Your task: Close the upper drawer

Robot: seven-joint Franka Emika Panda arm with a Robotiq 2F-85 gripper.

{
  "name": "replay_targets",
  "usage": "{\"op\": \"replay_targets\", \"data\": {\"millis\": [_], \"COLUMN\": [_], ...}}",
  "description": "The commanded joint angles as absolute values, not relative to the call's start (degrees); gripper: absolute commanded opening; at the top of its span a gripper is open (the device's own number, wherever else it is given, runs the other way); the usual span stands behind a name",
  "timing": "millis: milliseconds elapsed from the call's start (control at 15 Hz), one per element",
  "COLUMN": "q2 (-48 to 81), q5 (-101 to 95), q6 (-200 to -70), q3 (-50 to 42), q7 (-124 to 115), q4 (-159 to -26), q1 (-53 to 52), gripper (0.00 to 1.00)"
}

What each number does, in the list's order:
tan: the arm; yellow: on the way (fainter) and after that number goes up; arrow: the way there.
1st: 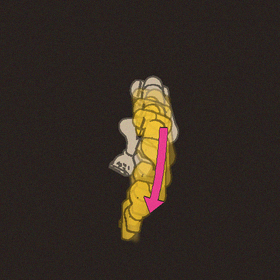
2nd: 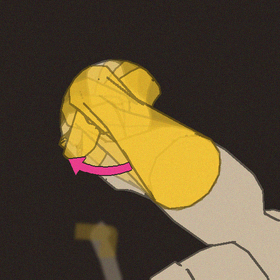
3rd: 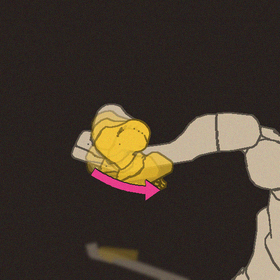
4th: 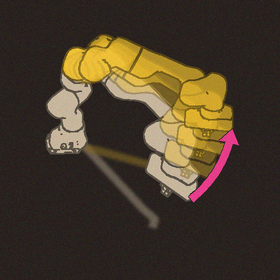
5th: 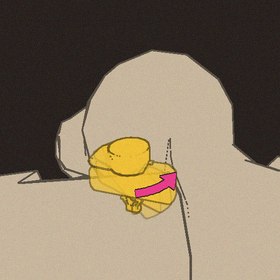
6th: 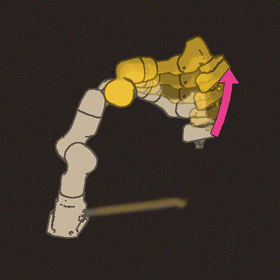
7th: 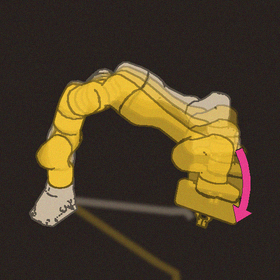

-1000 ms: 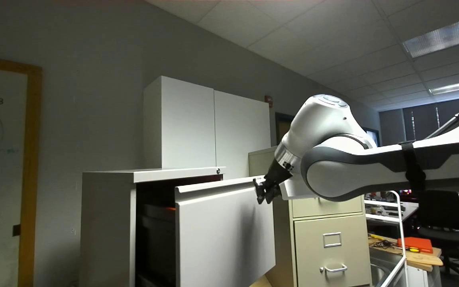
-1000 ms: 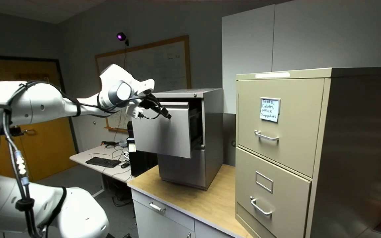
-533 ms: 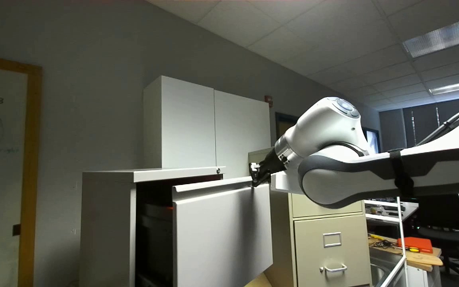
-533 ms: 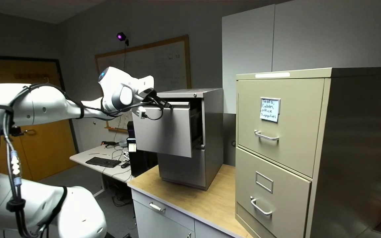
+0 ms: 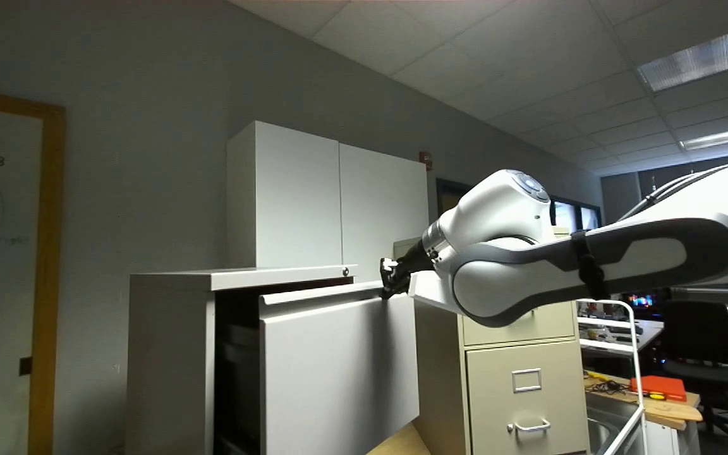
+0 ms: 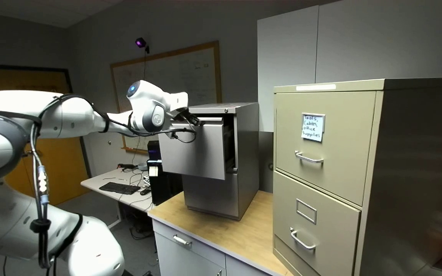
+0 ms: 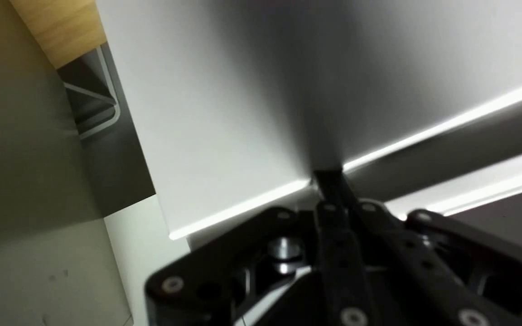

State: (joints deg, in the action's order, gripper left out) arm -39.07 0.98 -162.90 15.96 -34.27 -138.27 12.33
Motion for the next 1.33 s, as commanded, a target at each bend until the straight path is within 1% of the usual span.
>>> {"op": "replay_targets", "data": {"millis": [0,733,1067,1133,1267], "q2": [-30.2,-11.5,-8.0,-7.5,-7.0], "q5": [4.4,4.6,5.3,4.6,4.8], "q6": [-163.3,-158.8,-153.4,-152.7,-151.4], "q3": [14.7,14.5,14.4,11.7,10.5], "q7": [-32.2,-32.8,-32.9,-33.2,-33.0], "q4": [-130.8,-110.6,-104.8,-104.1,-102.9], "q1": [8.8,7.4,7.3,4.6,3.7], "gripper": [0.0,0.0,0.0,0.0,0.0]}}
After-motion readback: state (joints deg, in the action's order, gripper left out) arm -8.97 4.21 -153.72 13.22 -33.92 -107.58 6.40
